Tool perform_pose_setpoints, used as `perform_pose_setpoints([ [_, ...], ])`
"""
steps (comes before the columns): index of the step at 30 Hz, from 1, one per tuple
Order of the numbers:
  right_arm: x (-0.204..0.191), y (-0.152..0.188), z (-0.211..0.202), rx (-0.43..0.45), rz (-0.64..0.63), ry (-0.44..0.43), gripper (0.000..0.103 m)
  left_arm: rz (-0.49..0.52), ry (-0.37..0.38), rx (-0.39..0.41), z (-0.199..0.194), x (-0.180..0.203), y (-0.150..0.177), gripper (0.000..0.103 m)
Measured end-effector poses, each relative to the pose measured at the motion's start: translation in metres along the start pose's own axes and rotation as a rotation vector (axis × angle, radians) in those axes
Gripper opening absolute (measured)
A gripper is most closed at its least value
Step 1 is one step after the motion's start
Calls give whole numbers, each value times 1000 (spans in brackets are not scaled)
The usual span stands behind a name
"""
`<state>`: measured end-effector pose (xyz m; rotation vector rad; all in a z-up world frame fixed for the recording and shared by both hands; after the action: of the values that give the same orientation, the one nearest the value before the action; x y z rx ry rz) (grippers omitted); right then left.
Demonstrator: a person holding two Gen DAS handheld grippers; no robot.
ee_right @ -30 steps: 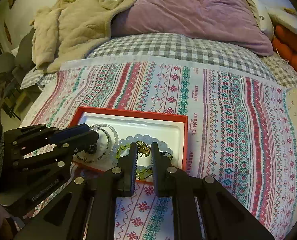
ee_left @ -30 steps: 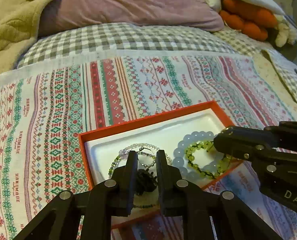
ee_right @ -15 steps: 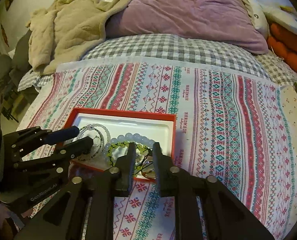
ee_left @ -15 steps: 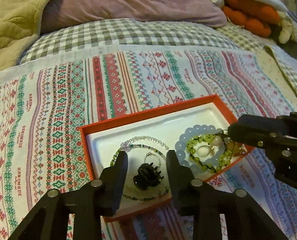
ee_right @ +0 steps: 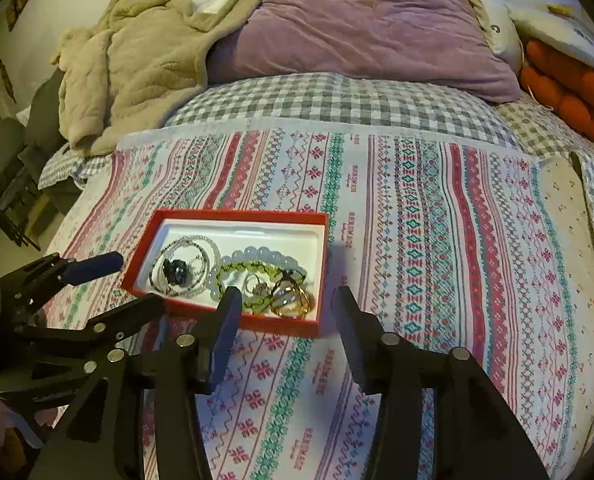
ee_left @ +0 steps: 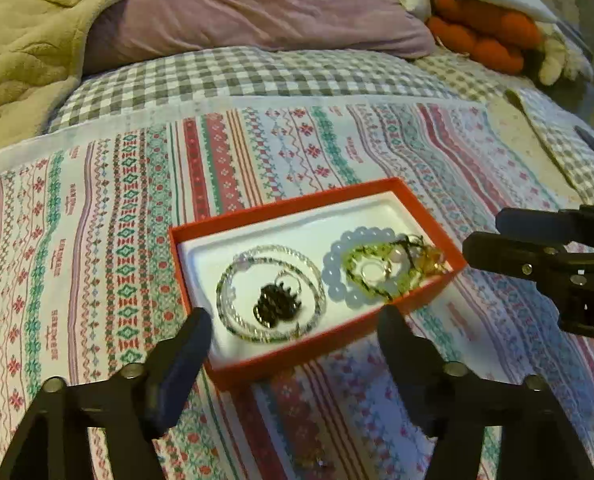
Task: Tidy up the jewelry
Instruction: 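Move both open tools back over the remaining gold charms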
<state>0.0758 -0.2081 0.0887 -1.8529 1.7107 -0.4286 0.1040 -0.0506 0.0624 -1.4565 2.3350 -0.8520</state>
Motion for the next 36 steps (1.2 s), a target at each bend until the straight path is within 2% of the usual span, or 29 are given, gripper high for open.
perform_pose_setpoints([
  [5,-1,10,-7,-11,5,5,63,7,-9,-8,-7,2,9,86],
  [14,-8,30,-14,-45,-12,16,66,-9,-38,-50,-13,-2,31,93],
  [20,-9,46,-12,-80,-13,32,69,-2,-56,-79,-15,-2,46,94],
  [36,-15,86,4,-173,-61,69,70,36,-75,-177,-7,-4,90,96],
])
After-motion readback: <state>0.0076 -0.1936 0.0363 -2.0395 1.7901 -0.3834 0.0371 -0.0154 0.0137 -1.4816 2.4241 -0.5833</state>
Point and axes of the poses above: each gripper's, at about its wrist camera, not at the fingertips, and z roughly the way its jaws point, x to its right, y to its underside, the point moved 1 cm from there along z, roughly the way its jaws point, and after that the axes turned 4 degrees about -x, right-handed, at the moved point
